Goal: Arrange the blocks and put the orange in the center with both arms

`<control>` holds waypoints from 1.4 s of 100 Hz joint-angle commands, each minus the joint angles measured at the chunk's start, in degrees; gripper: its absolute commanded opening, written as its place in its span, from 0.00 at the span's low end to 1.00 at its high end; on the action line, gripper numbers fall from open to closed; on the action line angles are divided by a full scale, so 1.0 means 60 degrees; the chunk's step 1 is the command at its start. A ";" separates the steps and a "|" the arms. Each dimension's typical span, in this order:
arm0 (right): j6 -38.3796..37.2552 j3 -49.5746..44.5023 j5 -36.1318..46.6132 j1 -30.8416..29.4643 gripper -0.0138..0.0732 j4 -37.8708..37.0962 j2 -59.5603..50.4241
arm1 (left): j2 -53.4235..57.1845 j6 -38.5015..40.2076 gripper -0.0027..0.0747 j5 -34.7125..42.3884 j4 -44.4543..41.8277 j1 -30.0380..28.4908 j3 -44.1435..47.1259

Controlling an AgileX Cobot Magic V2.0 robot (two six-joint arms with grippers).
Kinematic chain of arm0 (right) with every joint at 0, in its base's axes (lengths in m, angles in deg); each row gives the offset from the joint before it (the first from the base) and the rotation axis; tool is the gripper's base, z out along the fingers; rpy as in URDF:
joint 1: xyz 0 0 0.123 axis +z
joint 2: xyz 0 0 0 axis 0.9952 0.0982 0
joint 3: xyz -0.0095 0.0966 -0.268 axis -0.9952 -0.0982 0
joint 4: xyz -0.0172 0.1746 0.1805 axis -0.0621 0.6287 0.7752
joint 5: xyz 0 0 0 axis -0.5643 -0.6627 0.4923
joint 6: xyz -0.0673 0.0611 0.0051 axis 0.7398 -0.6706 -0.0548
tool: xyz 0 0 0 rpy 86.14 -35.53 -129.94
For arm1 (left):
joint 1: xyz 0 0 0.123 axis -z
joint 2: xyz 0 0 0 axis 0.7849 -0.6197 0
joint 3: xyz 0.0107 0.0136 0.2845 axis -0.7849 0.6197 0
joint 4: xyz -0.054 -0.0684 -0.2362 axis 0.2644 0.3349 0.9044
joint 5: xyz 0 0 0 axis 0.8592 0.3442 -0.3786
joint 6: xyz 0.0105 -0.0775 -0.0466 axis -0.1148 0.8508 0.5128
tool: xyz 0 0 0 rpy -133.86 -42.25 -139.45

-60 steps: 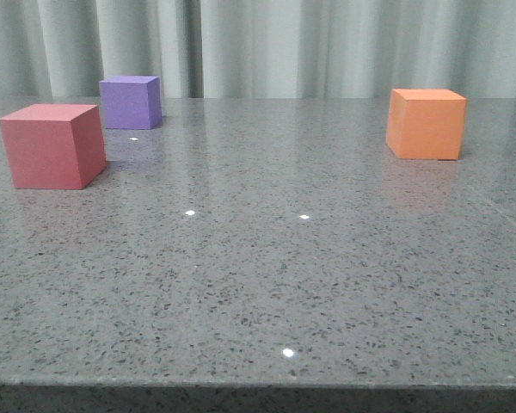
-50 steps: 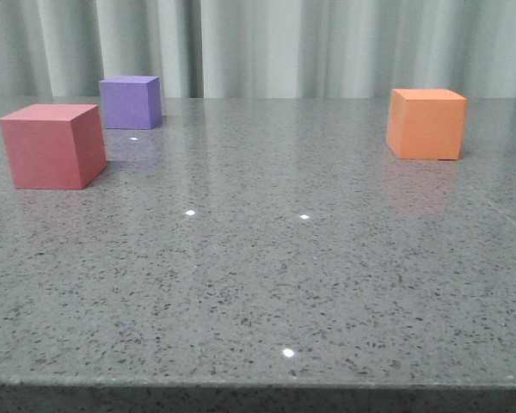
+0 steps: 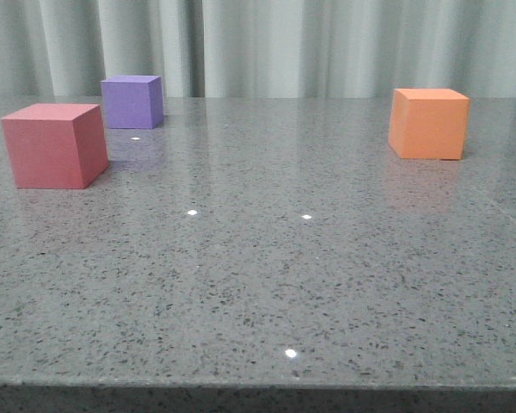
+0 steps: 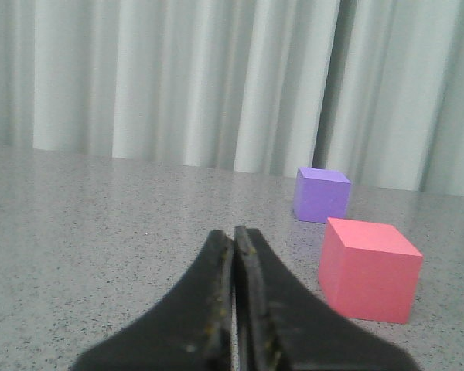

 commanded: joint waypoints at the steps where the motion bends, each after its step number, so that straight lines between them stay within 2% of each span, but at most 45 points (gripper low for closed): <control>1: 0.0064 0.1376 -0.0666 -0.0048 0.08 0.0065 0.0995 | 0.0128 0.0080 0.01 0.0722 0.0094 -0.0051 0.0393; 21: 0.0064 0.4063 -0.3385 -0.0048 0.08 0.0065 0.3573 | 0.0128 0.0080 0.01 0.0722 0.0094 -0.0051 0.0393; 34: 0.0064 0.4848 -0.3578 -0.0048 0.08 0.0065 0.4905 | 0.0128 0.0080 0.01 0.0722 0.0094 -0.0051 0.0393; 52: 0.0064 0.4900 -0.3351 -0.0039 0.11 0.0076 0.5939 | 0.0128 0.0080 0.01 0.0722 0.0094 -0.0051 0.0393; 61: 0.0064 0.4900 -0.3453 -0.0039 0.26 0.0124 0.6276 | 0.0128 0.0080 0.01 0.0722 0.0094 -0.0051 0.0393; 66: 0.0064 0.4900 -0.3526 -0.0039 0.40 0.0142 0.6376 | 0.0128 0.0080 0.01 0.0722 0.0094 -0.0051 0.0393; 76: 0.0064 0.4900 -0.3689 -0.0039 0.76 0.0163 0.6449 | 0.0128 0.0080 0.01 0.0722 0.0094 -0.0051 0.0393; 83: 0.0064 0.4900 -0.3701 -0.0039 0.93 0.0163 0.6449 | 0.0128 0.0080 0.01 0.0722 0.0094 -0.0051 0.0393; 91: 0.0064 0.4900 -0.3692 -0.0039 0.90 0.0163 0.6449 | 0.0128 0.0080 0.01 0.0722 0.0094 -0.0051 0.0393; 111: 0.0064 0.5303 -0.3561 -0.0029 0.90 0.0768 0.6795 | 0.0128 0.0080 0.01 0.0722 0.0094 -0.0051 0.0393; 119: 0.0064 0.5731 -0.3561 0.0054 0.90 0.1130 0.7517 | 0.0128 0.0080 0.01 0.0722 0.0094 -0.0051 0.0393; 140: 0.0064 0.7376 -0.3516 0.0744 0.90 0.1161 1.0061 | 0.0128 0.0080 0.01 0.0722 0.0094 -0.0051 0.0393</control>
